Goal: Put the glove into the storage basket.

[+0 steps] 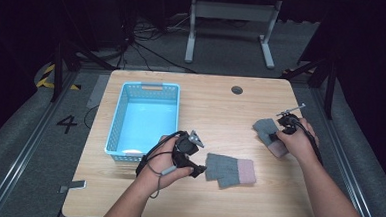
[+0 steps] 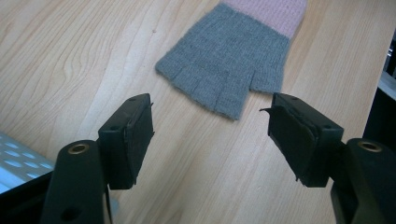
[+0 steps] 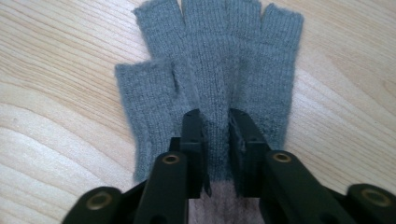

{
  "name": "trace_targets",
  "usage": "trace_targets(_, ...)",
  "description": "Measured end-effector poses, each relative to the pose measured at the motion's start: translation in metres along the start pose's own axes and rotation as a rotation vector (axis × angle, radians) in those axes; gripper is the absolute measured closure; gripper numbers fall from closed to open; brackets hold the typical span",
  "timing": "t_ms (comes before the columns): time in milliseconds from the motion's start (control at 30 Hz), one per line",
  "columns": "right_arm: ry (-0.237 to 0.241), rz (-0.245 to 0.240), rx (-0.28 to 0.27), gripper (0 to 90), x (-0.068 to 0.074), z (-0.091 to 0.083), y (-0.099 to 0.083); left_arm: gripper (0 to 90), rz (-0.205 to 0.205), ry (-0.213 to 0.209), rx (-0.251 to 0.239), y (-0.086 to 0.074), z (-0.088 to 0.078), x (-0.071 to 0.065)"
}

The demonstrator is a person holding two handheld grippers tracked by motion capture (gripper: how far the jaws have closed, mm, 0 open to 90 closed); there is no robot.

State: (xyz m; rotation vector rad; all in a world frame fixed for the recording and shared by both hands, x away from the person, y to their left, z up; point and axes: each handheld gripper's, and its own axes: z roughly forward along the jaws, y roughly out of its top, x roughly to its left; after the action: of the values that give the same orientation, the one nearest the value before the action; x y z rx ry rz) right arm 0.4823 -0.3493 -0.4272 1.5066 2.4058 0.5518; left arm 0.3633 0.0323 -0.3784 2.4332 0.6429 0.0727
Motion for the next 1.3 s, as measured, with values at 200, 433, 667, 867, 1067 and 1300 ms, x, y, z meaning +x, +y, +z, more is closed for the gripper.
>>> trace_targets(200, 0.014, 0.027, -0.019, 81.5, -0.002, -0.005, -0.001, 31.7, -0.006, 0.002, -0.005, 0.0, -0.001, 0.001)
trace_targets(433, 0.038, 0.017, -0.057, 81.6, 0.002, -0.023, 0.001, 31.7, -0.004, 0.003, -0.004, 0.0, 0.001, 0.001)
trace_targets(667, 0.049, -0.007, -0.09, 81.1, 0.01, -0.045, 0.005, 31.7, -0.008, 0.005, -0.001, 0.0, -0.001, 0.0)
trace_targets(867, 0.06, -0.032, -0.108, 80.7, 0.019, -0.062, 0.007, 31.7, 0.001, 0.002, 0.002, 0.0, 0.0, 0.0)
trace_targets(1067, 0.076, -0.071, -0.122, 80.5, 0.028, -0.077, 0.007, 31.7, 0.004, 0.005, 0.001, 0.0, -0.001, -0.001)
trace_targets(1300, 0.092, -0.108, -0.142, 80.2, 0.04, -0.091, 0.007, 31.7, 0.005, 0.005, 0.001, 0.001, -0.001, -0.001)
